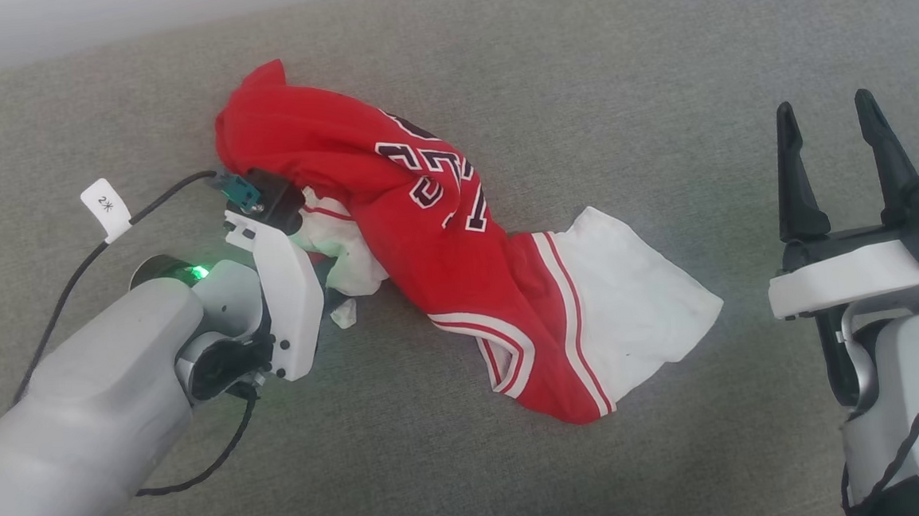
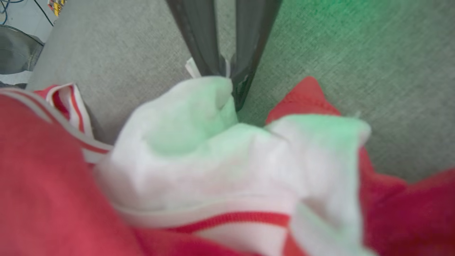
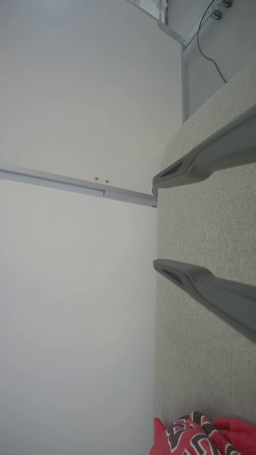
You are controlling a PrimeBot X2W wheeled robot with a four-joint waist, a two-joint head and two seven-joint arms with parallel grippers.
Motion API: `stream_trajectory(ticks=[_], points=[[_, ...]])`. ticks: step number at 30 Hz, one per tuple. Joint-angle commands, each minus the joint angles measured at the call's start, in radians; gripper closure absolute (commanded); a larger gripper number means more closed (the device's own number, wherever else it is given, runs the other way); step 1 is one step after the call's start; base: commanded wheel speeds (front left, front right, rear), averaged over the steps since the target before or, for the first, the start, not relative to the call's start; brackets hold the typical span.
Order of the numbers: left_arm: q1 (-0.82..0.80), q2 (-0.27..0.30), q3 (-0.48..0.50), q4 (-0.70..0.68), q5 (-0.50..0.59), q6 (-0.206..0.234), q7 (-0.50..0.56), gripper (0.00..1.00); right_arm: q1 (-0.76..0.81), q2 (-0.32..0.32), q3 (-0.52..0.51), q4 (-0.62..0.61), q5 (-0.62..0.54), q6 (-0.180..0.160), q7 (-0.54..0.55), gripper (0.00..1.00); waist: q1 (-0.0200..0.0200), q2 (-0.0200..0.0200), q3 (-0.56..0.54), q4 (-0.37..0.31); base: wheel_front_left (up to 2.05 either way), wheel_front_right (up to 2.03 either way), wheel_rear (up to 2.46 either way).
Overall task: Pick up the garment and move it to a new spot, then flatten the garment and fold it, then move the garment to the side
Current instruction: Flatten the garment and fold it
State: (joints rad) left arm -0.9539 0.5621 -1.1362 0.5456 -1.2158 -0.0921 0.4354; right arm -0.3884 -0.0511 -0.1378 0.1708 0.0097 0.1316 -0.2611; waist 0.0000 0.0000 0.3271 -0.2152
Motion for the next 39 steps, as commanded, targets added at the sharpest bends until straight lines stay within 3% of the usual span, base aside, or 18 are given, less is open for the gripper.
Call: stream_trajectory(ticks=[1, 10, 18, 23, 30, 34, 39], points=[[0.038, 0.001, -0.027, 0.021, -0.001, -0.004, 0.025, 1.00, -0.004, 0.002, -0.004, 0.001, -0.003, -0.002, -0.005, 0.00, 0.0000, 0.0000, -0.003, 0.004, 0.00, 0.00, 0.00], [0.022, 0.061, 0.030, -0.063, -0.049, -0.003, -0.001, 1.00, 0.020, 0.001, -0.021, 0.005, -0.029, -0.002, -0.005, 0.00, 0.0000, 0.0000, -0.048, 0.048, 0.00, 0.00, 0.00], [0.104, 0.219, 0.070, -0.247, -0.061, 0.065, -0.054, 1.00, 0.056, 0.001, -0.041, 0.015, -0.050, -0.002, -0.005, 0.00, 0.0000, 0.0000, -0.109, 0.102, 0.00, 0.00, 0.00], [0.188, 0.350, 0.079, -0.377, -0.063, 0.135, -0.092, 1.00, 0.076, 0.002, -0.056, 0.029, -0.070, -0.002, -0.005, 0.00, 0.0000, 0.0000, -0.144, 0.138, 0.00, 0.00, 0.00], [0.311, 0.456, 0.075, -0.471, -0.081, 0.208, -0.155, 1.00, 0.092, 0.002, -0.068, 0.042, -0.084, -0.002, -0.005, 0.00, 0.0000, 0.0000, -0.173, 0.170, 0.00, 0.00, 0.00], [0.380, 0.488, 0.054, -0.472, -0.079, 0.239, -0.185, 1.00, 0.099, 0.001, -0.071, 0.047, -0.088, -0.002, -0.005, 0.00, 0.0000, 0.0000, -0.187, 0.183, 0.00, 0.00, 0.00], [0.441, 0.476, 0.020, -0.411, -0.069, 0.243, -0.208, 1.00, 0.102, 0.001, -0.071, 0.057, -0.092, -0.002, -0.005, 0.00, 0.0000, 0.0000, -0.199, 0.195, 0.00, 0.00, 0.00]])
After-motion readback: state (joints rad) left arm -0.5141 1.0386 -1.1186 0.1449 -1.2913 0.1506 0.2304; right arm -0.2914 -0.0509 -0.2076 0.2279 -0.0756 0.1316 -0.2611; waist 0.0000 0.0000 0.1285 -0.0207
